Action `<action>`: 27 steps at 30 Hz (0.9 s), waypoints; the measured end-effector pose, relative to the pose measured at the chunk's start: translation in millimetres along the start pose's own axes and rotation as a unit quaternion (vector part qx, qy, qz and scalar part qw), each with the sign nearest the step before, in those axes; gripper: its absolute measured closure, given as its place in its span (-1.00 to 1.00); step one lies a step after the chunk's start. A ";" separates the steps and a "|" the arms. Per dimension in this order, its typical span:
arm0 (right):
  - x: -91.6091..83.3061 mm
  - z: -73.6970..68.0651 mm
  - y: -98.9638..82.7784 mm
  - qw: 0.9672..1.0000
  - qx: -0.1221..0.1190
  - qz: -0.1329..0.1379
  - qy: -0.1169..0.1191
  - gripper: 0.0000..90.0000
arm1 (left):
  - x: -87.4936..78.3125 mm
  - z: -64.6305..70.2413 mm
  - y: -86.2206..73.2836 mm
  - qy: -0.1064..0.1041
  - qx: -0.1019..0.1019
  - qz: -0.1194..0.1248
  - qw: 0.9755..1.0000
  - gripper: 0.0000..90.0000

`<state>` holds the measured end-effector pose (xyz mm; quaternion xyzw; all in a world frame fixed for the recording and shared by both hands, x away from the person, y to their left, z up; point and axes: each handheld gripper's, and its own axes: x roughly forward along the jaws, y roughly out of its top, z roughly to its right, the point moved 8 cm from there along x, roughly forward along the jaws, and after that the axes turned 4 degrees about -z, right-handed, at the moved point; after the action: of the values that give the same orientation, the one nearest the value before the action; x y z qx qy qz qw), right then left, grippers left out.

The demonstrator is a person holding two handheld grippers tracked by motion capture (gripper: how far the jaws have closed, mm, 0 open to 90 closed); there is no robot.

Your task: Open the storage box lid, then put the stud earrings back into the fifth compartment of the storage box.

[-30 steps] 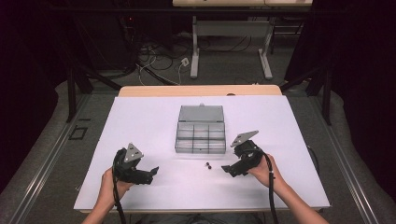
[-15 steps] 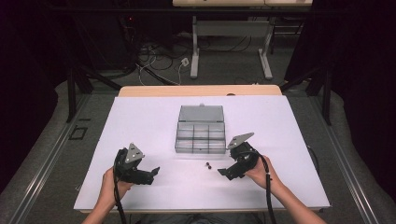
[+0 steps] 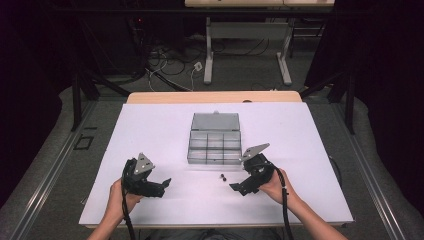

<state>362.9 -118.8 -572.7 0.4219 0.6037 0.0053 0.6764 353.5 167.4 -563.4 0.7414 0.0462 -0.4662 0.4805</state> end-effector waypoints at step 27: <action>5.5 -4.0 4.5 1.000 -0.016 0.021 0.013 -0.73 | 0.9 -0.4 -0.6 0.005 0.006 -0.006 1.000 -0.94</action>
<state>363.3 -110.8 -574.2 0.4230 0.6033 0.0346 0.6752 353.9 167.7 -564.4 0.7462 0.0510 -0.4655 0.4731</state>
